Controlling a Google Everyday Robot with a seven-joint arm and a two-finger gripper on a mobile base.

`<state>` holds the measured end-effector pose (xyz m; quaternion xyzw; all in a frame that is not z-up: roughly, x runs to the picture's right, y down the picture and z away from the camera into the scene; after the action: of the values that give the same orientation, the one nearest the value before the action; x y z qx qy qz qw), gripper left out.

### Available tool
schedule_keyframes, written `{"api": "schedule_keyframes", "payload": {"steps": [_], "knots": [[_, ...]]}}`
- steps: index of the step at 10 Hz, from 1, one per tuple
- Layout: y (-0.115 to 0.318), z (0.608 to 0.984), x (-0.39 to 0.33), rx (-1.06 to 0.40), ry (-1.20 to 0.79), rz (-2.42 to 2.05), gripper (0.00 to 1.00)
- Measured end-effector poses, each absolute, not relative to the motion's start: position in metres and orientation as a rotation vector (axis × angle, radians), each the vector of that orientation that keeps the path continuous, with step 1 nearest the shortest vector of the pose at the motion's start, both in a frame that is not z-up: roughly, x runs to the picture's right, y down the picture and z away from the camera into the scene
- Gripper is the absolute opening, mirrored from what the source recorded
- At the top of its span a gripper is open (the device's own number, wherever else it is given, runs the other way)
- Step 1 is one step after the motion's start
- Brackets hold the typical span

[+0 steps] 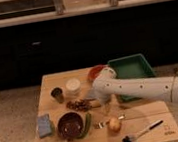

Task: Place banana in paper cup

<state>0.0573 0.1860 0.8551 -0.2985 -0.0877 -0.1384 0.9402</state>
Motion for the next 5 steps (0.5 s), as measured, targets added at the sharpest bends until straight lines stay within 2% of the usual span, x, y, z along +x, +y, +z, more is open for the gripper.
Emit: {"api": "schedule_keyframes", "payload": {"steps": [3, 5], "knots": [[0.1868, 0.8559, 0.0582, -0.614, -0.205, -0.282, 0.12], [0.1868, 0.8558, 0.0604, -0.617, -0.217, -0.285, 0.00]]}}
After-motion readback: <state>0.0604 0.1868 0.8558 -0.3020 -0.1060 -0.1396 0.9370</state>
